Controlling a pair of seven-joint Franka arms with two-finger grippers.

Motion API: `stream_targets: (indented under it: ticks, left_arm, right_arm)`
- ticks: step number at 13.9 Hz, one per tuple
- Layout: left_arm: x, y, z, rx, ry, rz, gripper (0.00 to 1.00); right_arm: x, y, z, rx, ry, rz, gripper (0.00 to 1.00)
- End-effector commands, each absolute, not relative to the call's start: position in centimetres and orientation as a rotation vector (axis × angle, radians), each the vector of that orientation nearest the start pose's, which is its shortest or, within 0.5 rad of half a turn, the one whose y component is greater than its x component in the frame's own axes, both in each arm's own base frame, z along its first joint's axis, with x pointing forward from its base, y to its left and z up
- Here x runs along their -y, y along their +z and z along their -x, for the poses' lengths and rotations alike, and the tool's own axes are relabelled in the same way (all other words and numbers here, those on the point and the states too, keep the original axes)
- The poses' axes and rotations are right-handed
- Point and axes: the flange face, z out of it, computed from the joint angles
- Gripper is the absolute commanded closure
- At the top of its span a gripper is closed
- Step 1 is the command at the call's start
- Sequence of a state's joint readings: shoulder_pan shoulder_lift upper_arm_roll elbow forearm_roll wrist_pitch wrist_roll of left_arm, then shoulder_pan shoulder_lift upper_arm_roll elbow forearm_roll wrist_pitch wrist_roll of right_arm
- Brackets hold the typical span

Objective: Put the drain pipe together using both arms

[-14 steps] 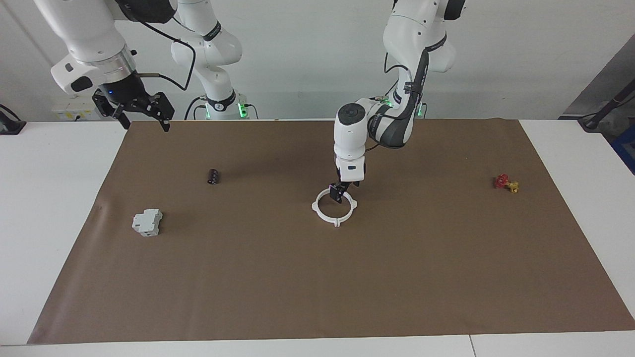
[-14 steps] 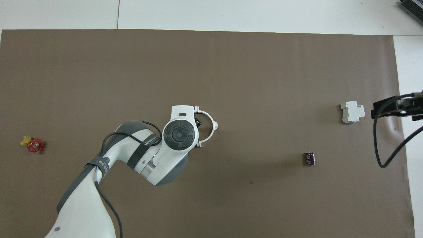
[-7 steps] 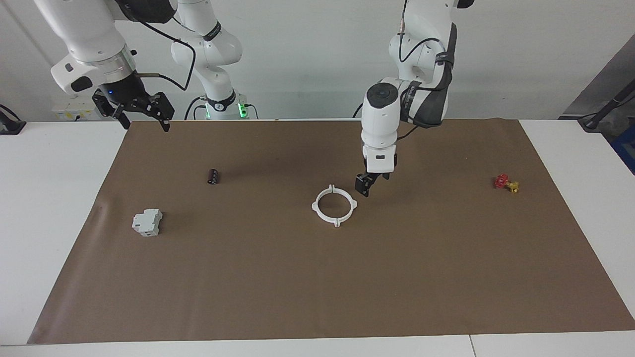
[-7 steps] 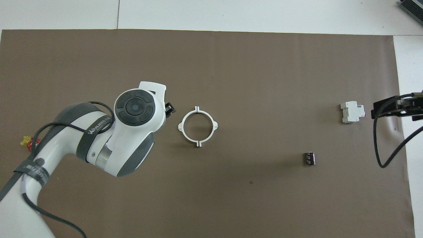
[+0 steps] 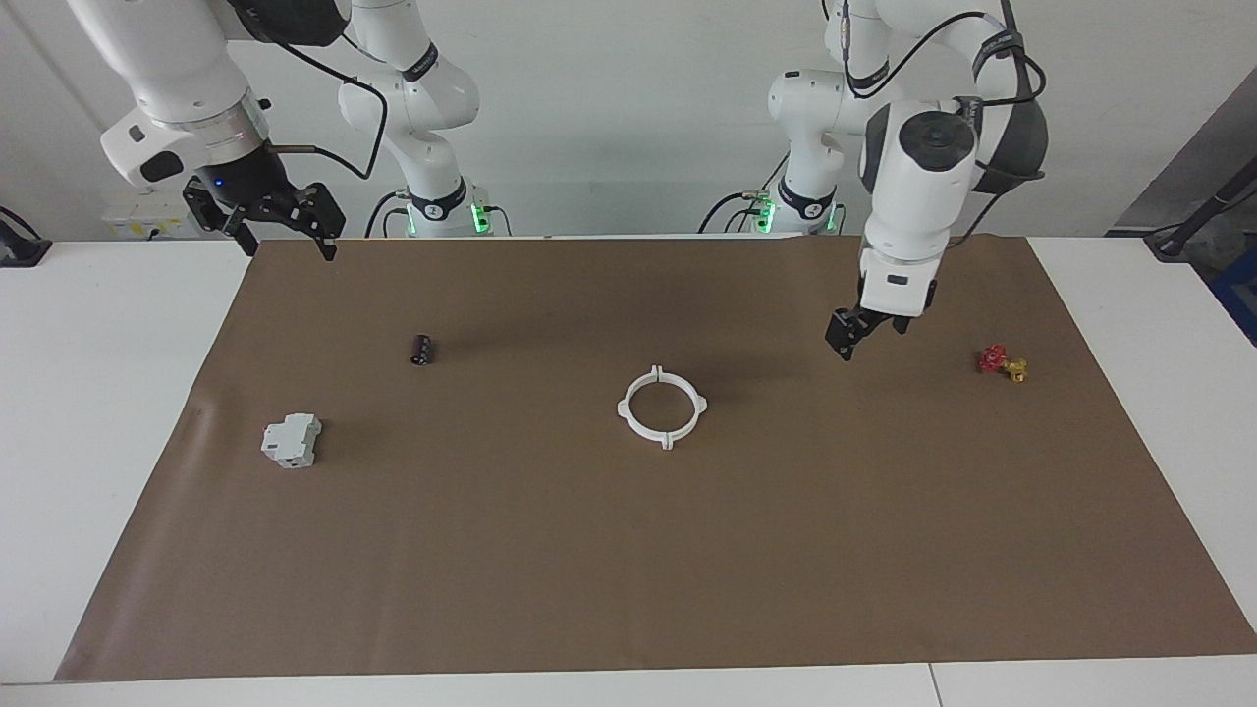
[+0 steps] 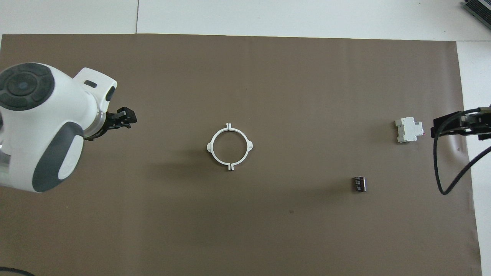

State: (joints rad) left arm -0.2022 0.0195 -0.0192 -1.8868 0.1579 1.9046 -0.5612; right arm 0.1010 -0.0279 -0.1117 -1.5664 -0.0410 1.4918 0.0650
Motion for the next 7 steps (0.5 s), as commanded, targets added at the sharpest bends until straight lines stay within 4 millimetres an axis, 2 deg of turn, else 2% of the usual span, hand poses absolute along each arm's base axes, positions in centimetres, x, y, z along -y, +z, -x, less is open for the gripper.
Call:
stream_targets:
  ticks: [1,5,6,7]
  left_arm:
    - [6.6,51.7,-54.8,0.327,-0.067,2.971,0.00]
    - [1.7,53.1,-55.0,0.135,-0.069,3.005,0.00]
    - [1.0,53.6,-54.8,0.069,-0.068,3.026,0.00]
    - [0.0,53.9,-54.5,0.092,-0.066,3.049,0.00]
  right_arm:
    - [1.3,63.8,-53.6,-0.101,0.085,3.153,0.00]
    - [1.3,63.8,-53.6,-0.101,0.085,3.153,0.00]
    - [1.3,63.8,-53.6,-0.101,0.085,3.153,0.00]
    - [1.3,63.8,-53.6,-0.101,0.085,3.153,0.00]
